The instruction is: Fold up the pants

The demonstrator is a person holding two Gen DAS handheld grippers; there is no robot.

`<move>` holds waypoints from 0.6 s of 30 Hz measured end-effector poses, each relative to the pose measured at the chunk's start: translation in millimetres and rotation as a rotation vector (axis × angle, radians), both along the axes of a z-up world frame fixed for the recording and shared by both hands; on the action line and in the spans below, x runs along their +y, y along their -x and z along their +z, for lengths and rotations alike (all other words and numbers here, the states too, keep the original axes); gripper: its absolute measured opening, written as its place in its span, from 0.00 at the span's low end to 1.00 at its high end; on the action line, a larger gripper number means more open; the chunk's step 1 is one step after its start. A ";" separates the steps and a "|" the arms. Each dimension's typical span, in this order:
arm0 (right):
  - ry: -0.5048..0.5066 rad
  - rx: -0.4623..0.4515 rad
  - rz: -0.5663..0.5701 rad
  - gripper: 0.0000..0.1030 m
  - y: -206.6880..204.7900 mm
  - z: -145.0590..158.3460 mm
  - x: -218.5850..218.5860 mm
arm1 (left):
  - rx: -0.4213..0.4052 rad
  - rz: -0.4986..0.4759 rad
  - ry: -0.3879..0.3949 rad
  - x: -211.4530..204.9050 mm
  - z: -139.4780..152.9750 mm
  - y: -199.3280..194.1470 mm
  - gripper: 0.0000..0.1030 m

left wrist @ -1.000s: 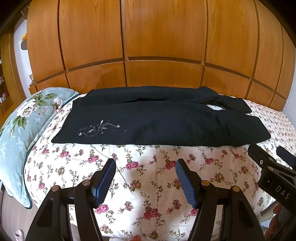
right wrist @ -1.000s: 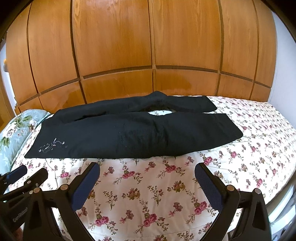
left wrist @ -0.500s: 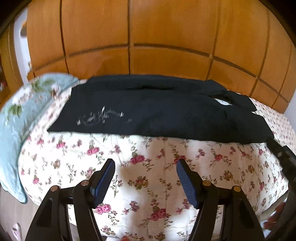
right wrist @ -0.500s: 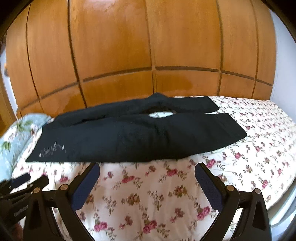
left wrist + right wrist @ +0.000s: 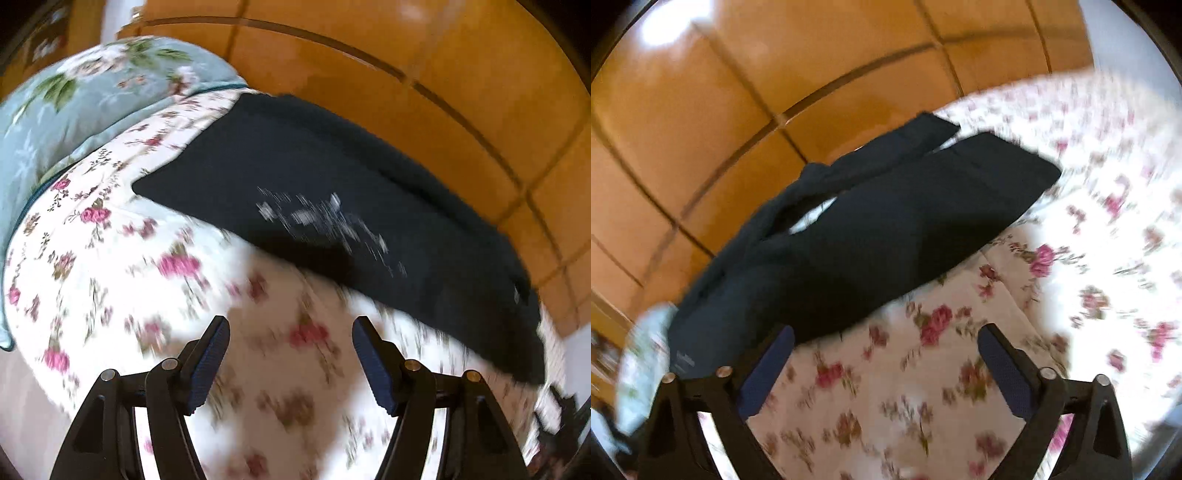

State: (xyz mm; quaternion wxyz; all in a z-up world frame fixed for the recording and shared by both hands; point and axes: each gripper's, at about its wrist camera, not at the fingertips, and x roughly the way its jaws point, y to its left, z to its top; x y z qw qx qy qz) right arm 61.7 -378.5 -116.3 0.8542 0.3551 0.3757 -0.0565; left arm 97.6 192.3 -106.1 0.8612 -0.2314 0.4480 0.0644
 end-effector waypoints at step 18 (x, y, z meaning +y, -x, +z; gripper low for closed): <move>-0.296 -0.120 -0.145 0.18 -33.2 -56.9 -56.1 | -0.178 0.171 0.297 101.8 -37.8 -37.7 0.69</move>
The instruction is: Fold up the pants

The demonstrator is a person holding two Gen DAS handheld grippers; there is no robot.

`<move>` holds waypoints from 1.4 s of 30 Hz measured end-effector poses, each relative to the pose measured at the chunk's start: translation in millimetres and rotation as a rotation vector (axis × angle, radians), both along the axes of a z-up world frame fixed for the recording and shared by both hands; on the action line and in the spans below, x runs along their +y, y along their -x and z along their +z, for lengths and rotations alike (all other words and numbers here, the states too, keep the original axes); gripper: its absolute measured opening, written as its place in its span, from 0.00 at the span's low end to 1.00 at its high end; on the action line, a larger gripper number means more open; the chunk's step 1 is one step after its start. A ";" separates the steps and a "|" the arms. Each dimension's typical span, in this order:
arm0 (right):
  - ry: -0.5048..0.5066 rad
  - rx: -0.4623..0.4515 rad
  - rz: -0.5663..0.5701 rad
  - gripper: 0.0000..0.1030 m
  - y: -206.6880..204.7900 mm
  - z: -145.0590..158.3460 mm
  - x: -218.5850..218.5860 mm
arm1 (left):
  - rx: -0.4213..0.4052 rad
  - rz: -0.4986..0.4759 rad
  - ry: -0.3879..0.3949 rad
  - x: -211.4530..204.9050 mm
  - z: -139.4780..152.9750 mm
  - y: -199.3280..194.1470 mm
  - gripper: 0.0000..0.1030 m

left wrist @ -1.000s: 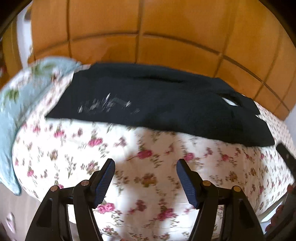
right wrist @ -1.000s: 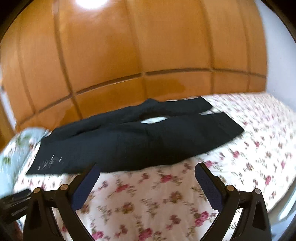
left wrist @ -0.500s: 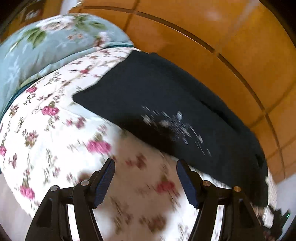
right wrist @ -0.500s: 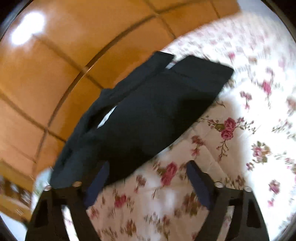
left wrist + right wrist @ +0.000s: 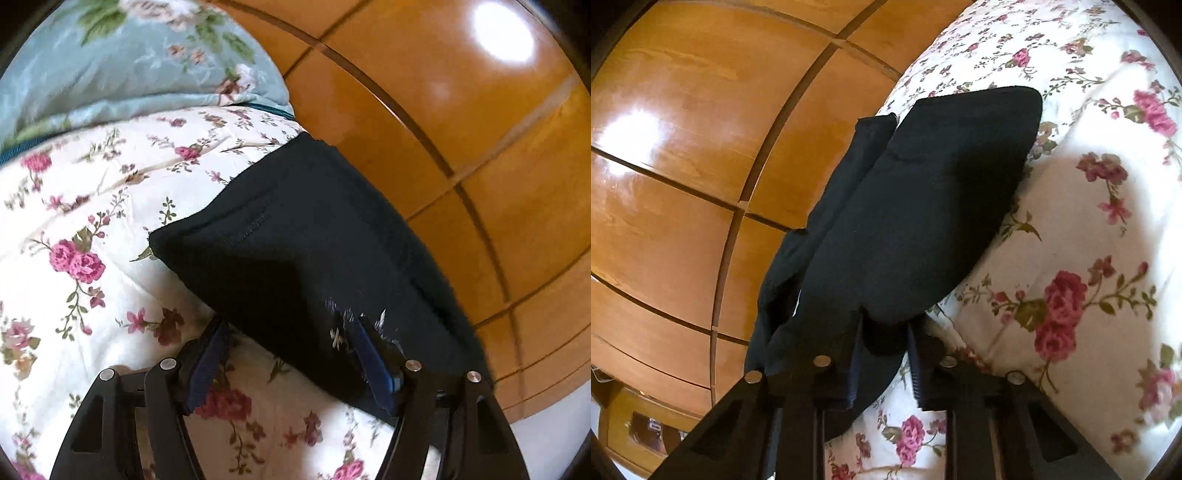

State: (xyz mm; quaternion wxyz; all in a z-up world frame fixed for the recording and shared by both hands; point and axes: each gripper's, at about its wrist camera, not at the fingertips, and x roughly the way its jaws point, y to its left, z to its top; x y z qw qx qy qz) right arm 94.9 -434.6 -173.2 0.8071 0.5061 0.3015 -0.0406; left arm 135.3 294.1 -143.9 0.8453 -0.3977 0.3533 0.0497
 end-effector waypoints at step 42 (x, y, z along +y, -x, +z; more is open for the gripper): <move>0.247 -0.111 -0.036 0.06 130.8 70.7 2.4 | -0.131 -0.053 -0.012 29.5 42.6 173.4 0.05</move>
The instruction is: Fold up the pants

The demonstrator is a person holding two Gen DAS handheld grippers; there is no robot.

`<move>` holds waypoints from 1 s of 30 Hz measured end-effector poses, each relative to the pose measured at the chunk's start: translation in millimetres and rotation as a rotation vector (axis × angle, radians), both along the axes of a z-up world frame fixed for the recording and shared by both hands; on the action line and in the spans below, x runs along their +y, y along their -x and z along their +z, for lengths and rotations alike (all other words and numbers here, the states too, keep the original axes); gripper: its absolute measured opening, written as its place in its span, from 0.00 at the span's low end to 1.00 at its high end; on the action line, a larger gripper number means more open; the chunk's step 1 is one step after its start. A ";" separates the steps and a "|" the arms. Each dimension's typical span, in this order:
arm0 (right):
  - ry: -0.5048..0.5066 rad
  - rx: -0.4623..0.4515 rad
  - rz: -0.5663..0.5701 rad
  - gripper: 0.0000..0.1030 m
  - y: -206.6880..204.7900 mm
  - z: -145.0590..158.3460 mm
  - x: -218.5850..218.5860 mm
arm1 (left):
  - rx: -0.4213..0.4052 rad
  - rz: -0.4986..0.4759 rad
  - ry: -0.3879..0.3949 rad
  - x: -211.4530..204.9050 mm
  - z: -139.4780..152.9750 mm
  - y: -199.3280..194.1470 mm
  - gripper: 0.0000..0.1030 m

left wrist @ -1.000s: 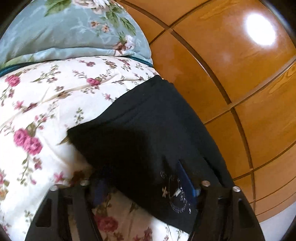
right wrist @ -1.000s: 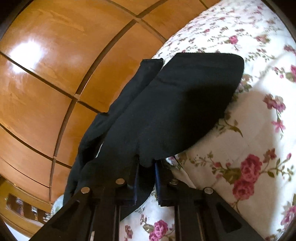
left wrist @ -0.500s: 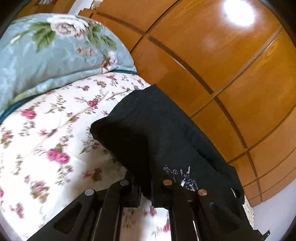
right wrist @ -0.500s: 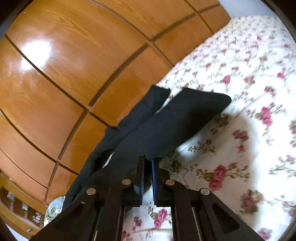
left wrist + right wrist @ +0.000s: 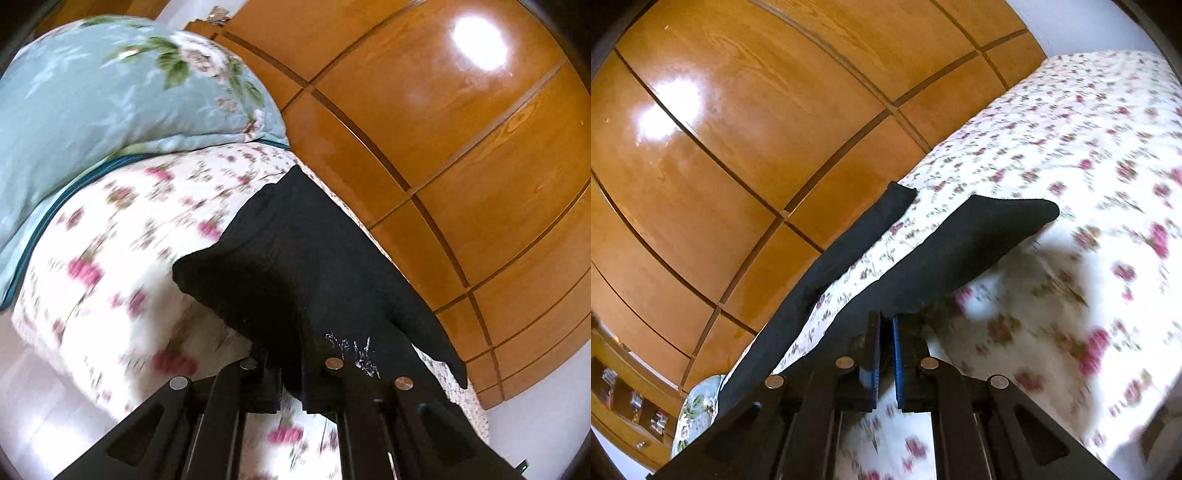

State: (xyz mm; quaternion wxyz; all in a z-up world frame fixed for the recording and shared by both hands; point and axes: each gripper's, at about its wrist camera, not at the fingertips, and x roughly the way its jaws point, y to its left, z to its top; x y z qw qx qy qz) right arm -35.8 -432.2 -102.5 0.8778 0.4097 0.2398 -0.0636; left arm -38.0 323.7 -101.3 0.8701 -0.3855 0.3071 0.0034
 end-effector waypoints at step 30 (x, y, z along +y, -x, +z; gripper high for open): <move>0.002 0.058 -0.145 0.07 38.0 -16.1 -54.7 | 0.072 0.112 -0.081 3.3 -38.1 8.4 0.07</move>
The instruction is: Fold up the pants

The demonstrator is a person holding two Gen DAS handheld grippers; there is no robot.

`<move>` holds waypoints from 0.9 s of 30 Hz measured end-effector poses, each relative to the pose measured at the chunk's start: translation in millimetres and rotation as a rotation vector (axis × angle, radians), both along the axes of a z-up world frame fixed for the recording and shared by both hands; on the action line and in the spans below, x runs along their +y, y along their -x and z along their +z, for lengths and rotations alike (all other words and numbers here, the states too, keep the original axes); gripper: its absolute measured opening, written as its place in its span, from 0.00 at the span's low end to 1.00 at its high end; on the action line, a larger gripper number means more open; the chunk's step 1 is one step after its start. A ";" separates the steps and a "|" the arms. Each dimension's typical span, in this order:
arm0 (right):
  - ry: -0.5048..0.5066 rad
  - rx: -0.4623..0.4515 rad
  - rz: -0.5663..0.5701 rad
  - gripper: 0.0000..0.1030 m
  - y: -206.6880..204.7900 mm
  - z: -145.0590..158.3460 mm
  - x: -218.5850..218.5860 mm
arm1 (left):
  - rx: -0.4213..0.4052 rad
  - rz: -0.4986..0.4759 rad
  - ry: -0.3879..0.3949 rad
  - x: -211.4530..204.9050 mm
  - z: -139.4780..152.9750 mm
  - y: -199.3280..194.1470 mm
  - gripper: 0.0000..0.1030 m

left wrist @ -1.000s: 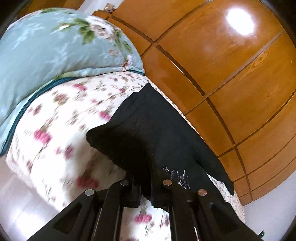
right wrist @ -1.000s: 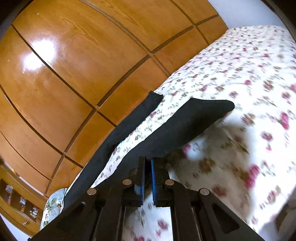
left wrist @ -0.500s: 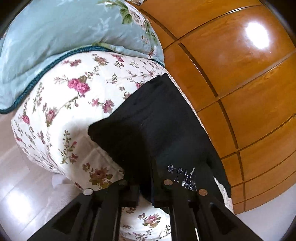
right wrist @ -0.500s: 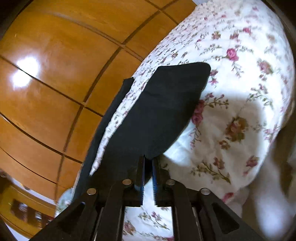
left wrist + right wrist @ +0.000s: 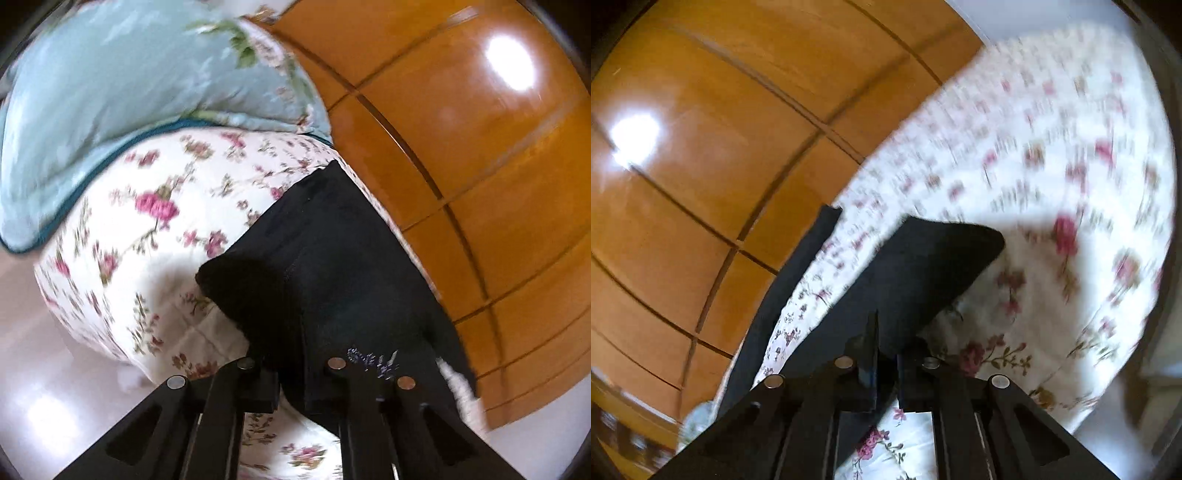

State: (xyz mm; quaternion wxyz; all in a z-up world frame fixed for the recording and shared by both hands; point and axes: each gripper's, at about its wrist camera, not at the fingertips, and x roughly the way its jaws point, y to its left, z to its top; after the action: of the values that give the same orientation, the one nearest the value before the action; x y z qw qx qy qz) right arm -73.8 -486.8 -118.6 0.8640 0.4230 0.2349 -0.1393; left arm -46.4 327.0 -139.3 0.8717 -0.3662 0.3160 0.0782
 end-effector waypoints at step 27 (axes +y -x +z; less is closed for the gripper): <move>0.284 0.090 -0.044 0.45 6.3 45.0 32.8 | -0.146 0.156 -0.093 9.8 57.3 8.5 0.31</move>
State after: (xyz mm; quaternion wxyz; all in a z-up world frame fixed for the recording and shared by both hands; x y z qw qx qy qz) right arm -80.2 -454.0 -73.6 0.9005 0.2946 0.2423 -0.2088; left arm -54.9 336.8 -82.1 0.8998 -0.3535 0.2183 0.1335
